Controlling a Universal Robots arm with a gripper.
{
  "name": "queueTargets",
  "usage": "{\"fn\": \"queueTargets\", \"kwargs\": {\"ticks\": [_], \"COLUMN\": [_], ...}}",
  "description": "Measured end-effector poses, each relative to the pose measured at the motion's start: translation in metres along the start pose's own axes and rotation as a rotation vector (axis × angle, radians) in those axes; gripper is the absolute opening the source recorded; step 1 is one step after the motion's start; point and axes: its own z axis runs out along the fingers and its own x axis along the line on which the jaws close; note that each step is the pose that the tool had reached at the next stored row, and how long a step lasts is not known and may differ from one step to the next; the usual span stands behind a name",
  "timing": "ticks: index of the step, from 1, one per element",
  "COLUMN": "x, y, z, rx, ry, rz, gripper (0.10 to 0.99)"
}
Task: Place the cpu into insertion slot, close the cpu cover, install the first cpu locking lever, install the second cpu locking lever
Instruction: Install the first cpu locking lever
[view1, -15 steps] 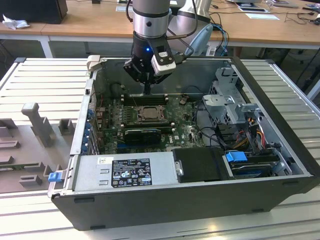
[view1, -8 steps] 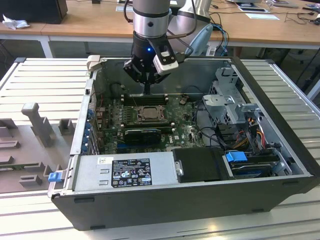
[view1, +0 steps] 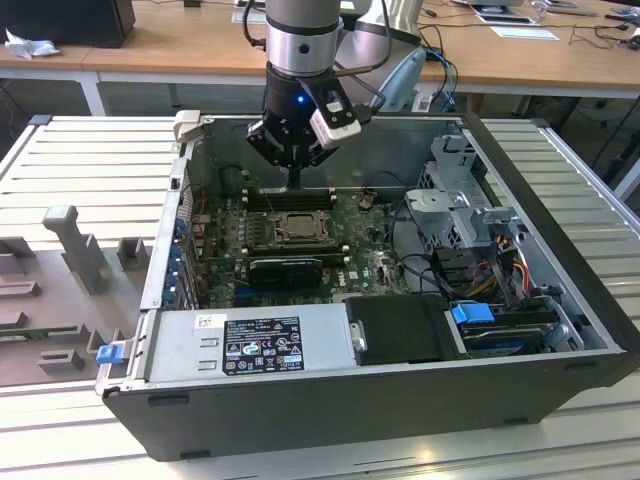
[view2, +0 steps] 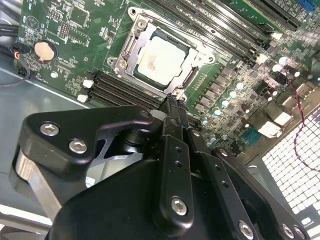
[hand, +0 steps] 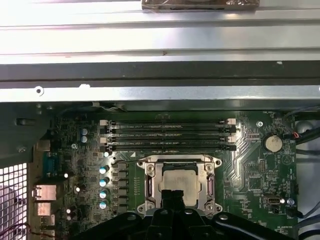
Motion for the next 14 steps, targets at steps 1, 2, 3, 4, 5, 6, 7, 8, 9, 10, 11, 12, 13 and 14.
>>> {"fn": "queueTargets", "kwargs": {"ticks": [1,2,3,4,5,6,7,8,9,10,11,12,13,14], "x": [0.0,0.0,0.0,0.0,0.0,0.0,0.0,0.0,0.0003,0.0027,0.005,0.0069,0.0083,0.0117], "y": [0.0,0.0,0.0,0.0,0.0,0.0,0.0,0.0,0.0,-0.0001,-0.0002,-0.0003,-0.0003,-0.0003], "z": [0.0,0.0,0.0,0.0,0.0,0.0,0.0,0.0,0.0,0.0001,0.0001,0.0001,0.0002,0.0002], "rx": [0.0,0.0,0.0,0.0,0.0,0.001,0.001,0.001,0.001,0.001,0.0,0.0,0.0,0.0], "ry": [0.0004,0.0009,0.0014,0.0017,0.0021,0.0023,0.003,0.0038,0.0044,0.0043,0.0041,0.0039,0.0038,0.0038], "rz": [-0.007,-0.021,-0.03,-0.039,-0.046,-0.052,-0.068,-0.087,-0.104,-0.111,-0.112,-0.113,-0.113,-0.113], "gripper": [0.106,0.106,0.106,0.106,0.106,0.106,0.106,0.106,0.106,0.106,0.106,0.106,0.106,0.106]}}
